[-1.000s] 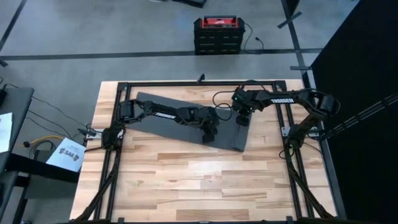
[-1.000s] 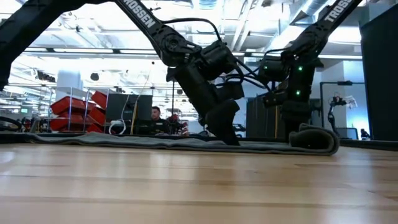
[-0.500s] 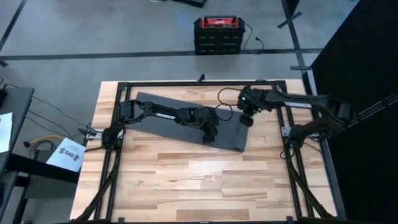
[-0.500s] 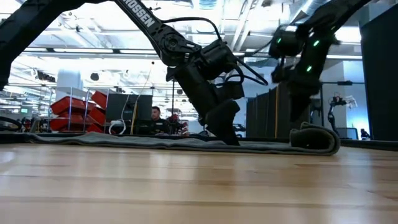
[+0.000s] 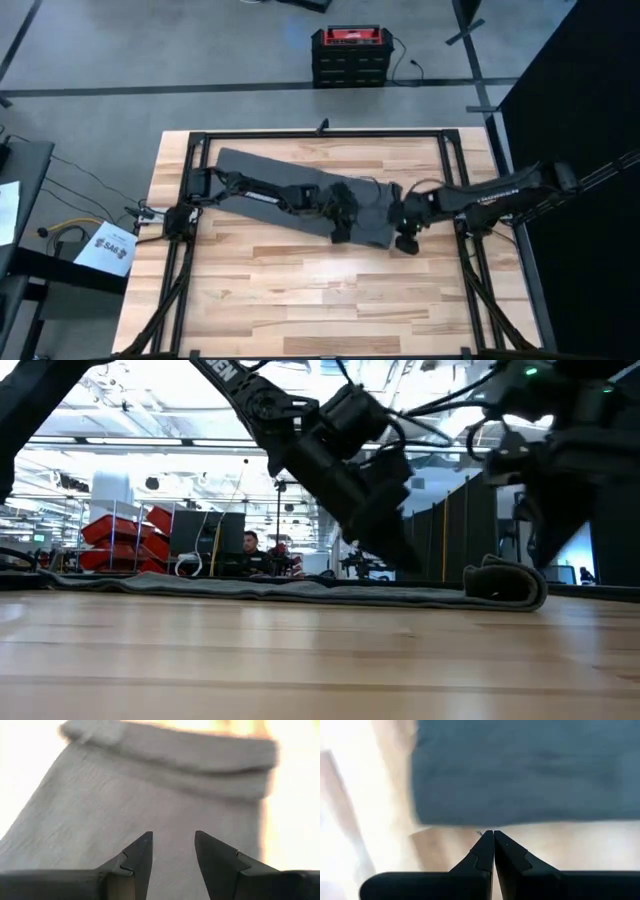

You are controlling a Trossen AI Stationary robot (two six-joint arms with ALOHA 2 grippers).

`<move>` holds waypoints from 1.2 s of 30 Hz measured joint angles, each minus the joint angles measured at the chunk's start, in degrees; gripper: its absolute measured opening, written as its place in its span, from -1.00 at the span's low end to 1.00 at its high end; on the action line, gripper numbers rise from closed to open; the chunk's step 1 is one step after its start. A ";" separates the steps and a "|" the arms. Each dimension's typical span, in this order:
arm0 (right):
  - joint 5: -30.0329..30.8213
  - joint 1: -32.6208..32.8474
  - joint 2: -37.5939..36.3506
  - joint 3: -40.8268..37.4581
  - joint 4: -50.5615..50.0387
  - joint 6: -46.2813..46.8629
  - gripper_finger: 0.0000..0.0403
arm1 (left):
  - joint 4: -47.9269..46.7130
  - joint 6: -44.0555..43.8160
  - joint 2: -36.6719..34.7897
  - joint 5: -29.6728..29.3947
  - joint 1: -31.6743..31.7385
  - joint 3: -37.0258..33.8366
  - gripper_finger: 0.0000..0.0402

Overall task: Roll towel
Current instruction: Roll the gray towel

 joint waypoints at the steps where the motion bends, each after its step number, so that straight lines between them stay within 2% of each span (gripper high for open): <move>1: -0.11 1.61 0.08 -0.61 0.02 2.02 -1.00 | 0.38 0.36 0.56 0.02 -0.93 -0.05 -0.33; 4: 0.57 5.90 0.54 -2.38 1.09 6.36 -1.00 | 3.73 0.87 1.82 0.19 -3.08 -0.15 -0.33; 9: 0.81 7.39 0.86 -5.62 8.56 8.50 -1.00 | 7.41 -0.11 1.54 -0.03 -4.18 0.00 -0.33; 14: 0.87 7.12 3.20 -5.84 11.47 7.89 -1.00 | 8.19 -0.97 1.56 0.09 -3.66 0.03 -0.33; 22: 0.94 6.39 9.01 -5.20 14.39 4.82 -1.00 | 12.34 -1.84 6.01 0.03 -2.70 0.51 -0.33; 36: 2.09 3.84 7.15 0.36 13.00 -1.73 -1.00 | 14.91 -1.87 7.12 0.20 -2.97 0.70 -0.33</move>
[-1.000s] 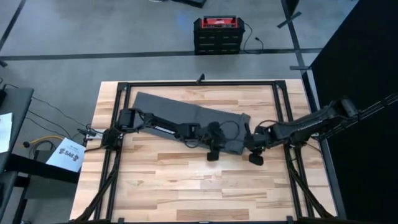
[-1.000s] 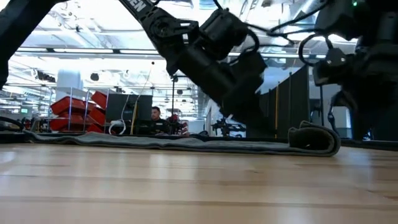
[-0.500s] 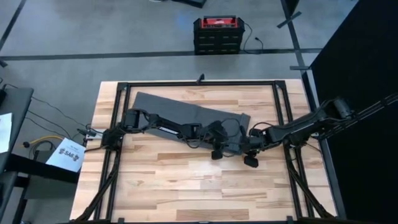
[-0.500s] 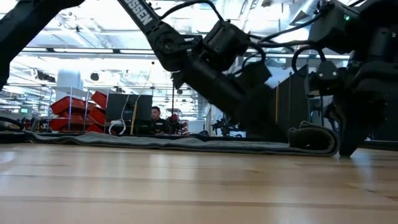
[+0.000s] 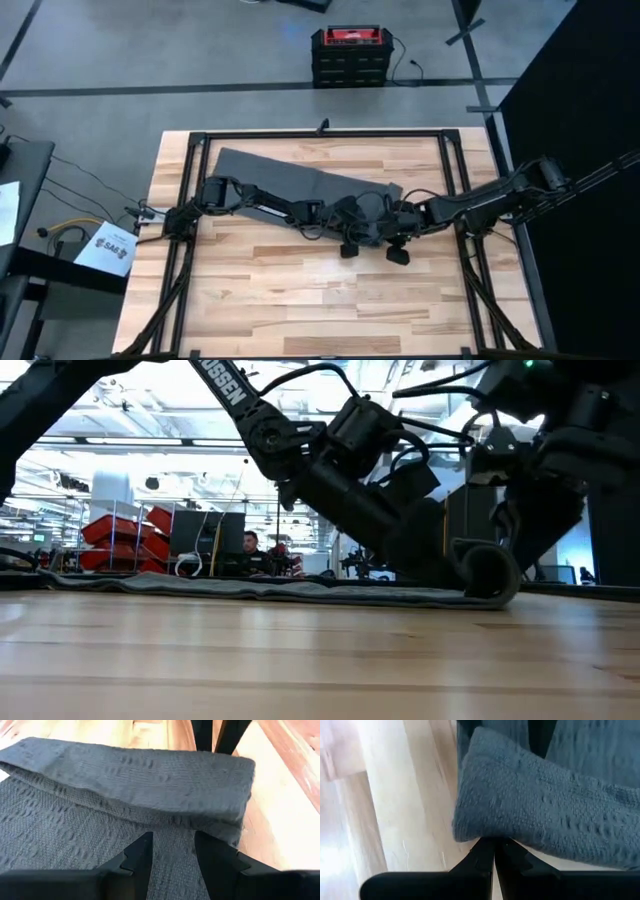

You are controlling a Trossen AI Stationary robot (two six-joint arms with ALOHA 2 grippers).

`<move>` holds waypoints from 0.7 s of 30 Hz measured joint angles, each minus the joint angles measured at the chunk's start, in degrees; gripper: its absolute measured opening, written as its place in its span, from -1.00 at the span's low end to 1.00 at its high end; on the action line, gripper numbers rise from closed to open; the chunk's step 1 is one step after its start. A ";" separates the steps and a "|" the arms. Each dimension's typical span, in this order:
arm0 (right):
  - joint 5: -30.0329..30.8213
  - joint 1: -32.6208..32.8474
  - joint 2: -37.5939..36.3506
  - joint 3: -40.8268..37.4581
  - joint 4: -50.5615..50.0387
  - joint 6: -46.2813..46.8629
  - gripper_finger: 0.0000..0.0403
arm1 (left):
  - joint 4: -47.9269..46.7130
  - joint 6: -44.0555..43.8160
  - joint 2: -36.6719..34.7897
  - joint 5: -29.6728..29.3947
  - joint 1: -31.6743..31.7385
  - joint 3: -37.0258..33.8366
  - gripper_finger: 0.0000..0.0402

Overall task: Roll towel
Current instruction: Roll the gray towel

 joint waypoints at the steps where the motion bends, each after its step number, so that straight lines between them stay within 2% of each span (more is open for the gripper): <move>1: 0.00 -0.26 0.00 0.20 -0.11 -0.35 -1.00 | -0.15 0.00 0.00 0.00 -0.02 0.00 -0.33; 12: 0.00 0.16 0.00 5.77 -8.71 -0.92 -1.00 | -0.69 0.20 0.00 0.00 -0.09 0.00 -0.33; 21: -0.02 -0.22 0.00 5.82 -8.28 -1.88 -1.00 | -0.76 0.22 0.00 -0.01 -0.09 0.00 -0.33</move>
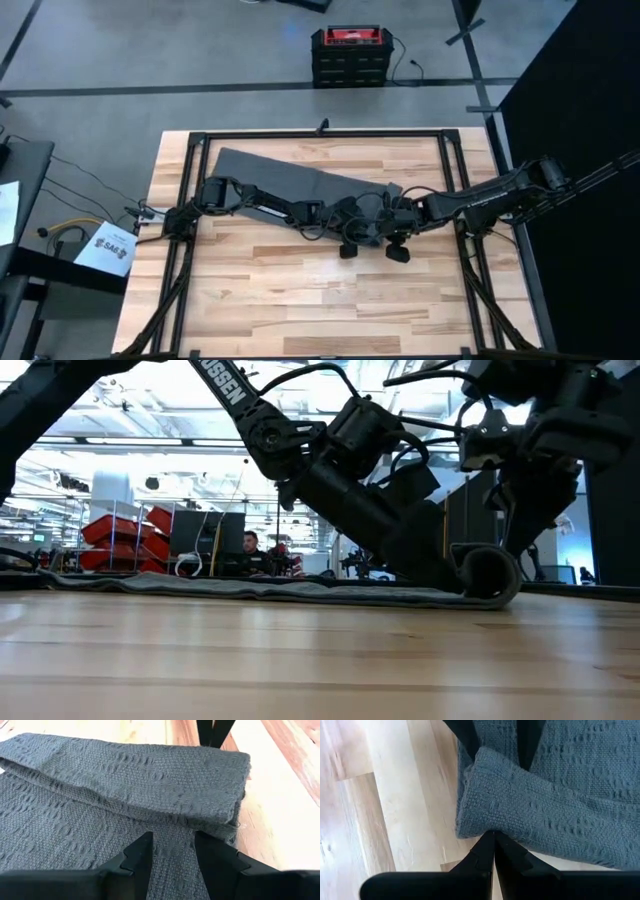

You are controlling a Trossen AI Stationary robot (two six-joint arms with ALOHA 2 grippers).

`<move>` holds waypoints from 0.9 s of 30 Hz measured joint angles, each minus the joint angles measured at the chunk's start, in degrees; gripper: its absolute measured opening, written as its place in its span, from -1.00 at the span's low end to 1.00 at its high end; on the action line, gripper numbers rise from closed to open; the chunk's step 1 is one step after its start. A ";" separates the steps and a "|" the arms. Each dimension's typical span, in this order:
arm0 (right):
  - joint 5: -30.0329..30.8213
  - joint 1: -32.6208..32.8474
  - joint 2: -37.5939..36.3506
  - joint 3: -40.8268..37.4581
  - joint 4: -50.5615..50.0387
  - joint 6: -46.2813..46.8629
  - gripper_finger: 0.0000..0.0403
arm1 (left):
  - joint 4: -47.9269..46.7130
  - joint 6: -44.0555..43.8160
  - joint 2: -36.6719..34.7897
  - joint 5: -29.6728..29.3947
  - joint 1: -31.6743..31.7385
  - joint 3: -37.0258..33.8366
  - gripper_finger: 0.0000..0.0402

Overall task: Roll towel
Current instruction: Roll the gray towel

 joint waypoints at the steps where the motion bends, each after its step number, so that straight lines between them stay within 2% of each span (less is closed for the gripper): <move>1: 0.00 0.00 0.00 0.00 -0.02 -0.12 -1.00 | -0.01 0.00 0.00 -0.01 0.00 0.00 -0.33; 15: 0.00 -1.22 -0.37 0.04 0.15 -2.35 -1.00 | -0.12 0.00 0.00 -0.01 0.09 0.00 -0.33; 27: 0.00 -1.92 0.52 0.04 4.75 -5.01 -1.00 | -0.45 0.06 0.00 -0.01 0.09 0.00 -0.33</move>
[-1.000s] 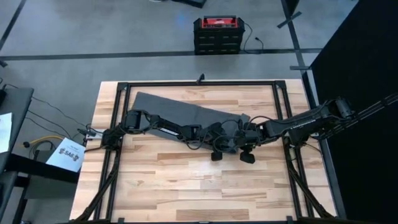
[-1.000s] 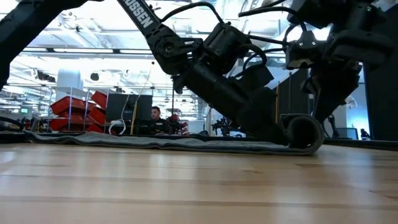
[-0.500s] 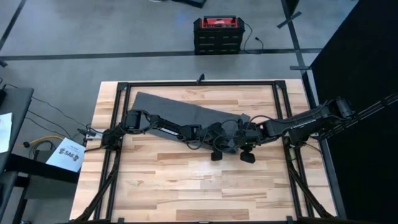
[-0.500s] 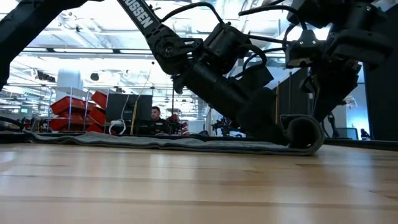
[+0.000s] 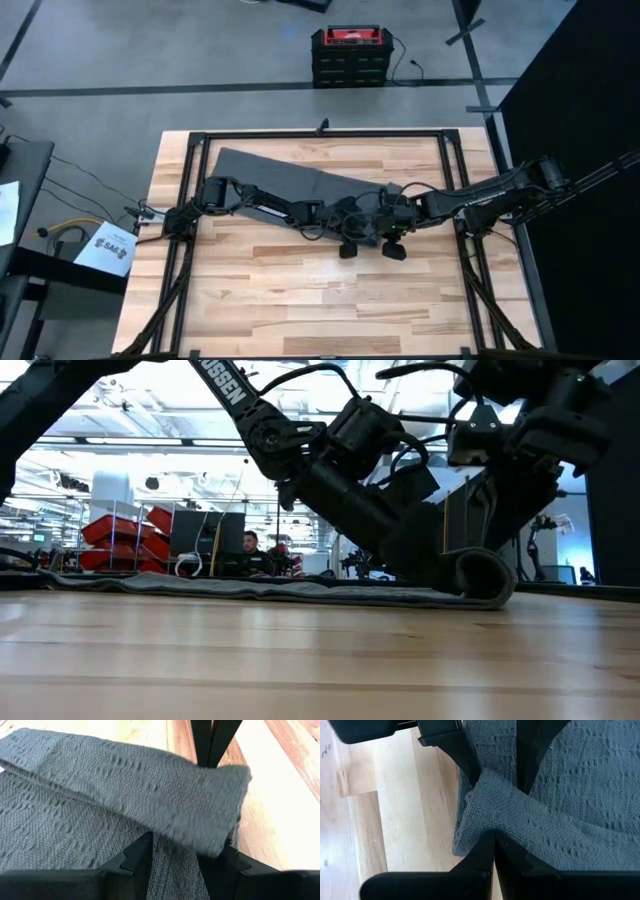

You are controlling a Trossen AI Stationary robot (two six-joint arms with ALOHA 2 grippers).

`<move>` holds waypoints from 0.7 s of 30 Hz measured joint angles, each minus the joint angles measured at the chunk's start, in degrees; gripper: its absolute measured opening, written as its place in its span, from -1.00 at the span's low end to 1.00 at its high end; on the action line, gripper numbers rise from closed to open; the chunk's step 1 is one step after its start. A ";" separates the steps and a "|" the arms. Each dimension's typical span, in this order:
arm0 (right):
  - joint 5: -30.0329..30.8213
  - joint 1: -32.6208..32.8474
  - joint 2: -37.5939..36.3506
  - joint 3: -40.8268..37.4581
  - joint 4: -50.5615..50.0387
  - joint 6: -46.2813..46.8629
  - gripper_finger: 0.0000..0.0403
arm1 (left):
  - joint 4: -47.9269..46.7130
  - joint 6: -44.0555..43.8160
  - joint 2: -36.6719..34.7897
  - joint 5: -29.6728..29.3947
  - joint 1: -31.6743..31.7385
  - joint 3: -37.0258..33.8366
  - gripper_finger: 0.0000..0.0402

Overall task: Roll towel
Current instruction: Roll the gray towel

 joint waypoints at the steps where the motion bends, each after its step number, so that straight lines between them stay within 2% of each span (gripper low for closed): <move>1: -0.02 0.00 -0.16 0.00 -0.01 0.01 -1.00 | 0.00 0.14 0.00 0.00 0.00 0.00 -0.33; 12: -0.02 -0.02 0.31 -0.30 2.31 -0.85 -1.00 | 0.04 0.37 0.00 -0.02 0.02 0.00 -0.33; 21: 0.03 0.13 -0.64 0.36 -2.85 0.64 -1.00 | -0.35 0.37 0.00 -0.02 0.02 0.00 -0.33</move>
